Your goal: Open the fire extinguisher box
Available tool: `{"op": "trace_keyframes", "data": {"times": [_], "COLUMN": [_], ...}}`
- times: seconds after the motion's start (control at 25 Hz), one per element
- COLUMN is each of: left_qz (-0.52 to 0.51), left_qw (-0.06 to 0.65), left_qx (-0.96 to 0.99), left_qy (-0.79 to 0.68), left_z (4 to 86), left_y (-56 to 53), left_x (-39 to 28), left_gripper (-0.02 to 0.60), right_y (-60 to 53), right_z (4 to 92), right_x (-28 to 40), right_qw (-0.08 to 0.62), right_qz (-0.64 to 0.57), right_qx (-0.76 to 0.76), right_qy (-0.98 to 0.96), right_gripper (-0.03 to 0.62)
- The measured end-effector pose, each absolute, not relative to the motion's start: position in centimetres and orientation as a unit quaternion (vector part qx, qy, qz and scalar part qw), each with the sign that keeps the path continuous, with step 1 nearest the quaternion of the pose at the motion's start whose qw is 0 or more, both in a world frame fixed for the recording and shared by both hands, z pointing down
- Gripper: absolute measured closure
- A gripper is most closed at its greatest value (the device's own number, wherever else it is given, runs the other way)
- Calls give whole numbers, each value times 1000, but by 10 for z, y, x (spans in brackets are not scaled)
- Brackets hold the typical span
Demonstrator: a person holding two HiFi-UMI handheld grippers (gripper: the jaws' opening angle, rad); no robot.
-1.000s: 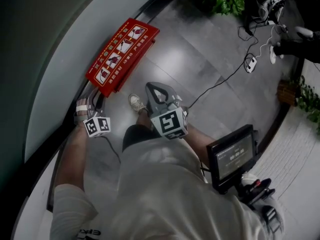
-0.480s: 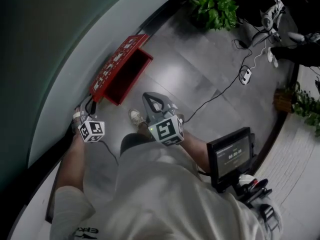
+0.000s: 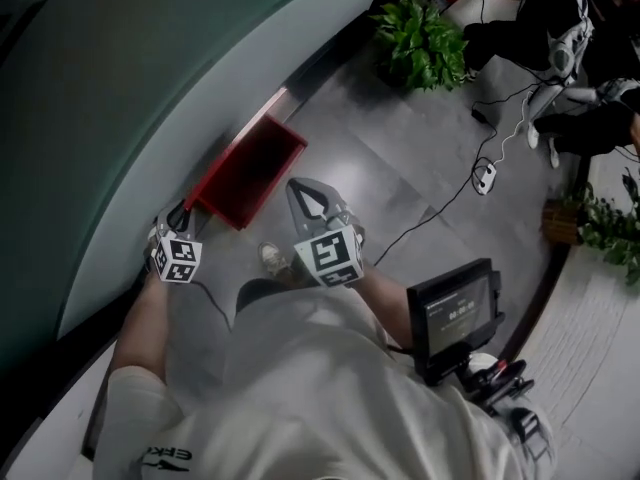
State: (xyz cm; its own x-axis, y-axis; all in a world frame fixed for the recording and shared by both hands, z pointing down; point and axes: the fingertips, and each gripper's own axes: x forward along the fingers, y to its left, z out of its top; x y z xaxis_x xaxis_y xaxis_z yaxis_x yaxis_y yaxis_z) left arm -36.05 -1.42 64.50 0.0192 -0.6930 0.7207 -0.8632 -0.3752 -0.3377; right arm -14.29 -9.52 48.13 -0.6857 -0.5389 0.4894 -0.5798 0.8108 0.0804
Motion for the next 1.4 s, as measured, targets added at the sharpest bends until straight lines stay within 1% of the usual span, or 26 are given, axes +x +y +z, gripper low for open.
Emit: {"op": "trace_keyframes", "data": {"times": [0.52,0.72,1.16,1.4], "left_qz": [360,328,276,257], "left_qw": [218,263,334,354], "left_qx": [678,657,606,581], "left_qy": [-603,-625,-667,-686], "left_z": [652,668,685,692], "left_y": [-42,-55,-73,-77], "left_x": [-405,-426,-454,-464], "left_gripper": [499,495,492,492], "right_y": [-114,-119,-129,-131], "right_z": [472,475,480,483], "right_x": [-149,-145,-128,-118], "right_qw": [248,251,257,259], "right_qz": [28,23,19,21], "right_qx": [316,318,336,349], "right_qy": [-915,-914,-906,-901], "right_gripper": [580,580,580,580]}}
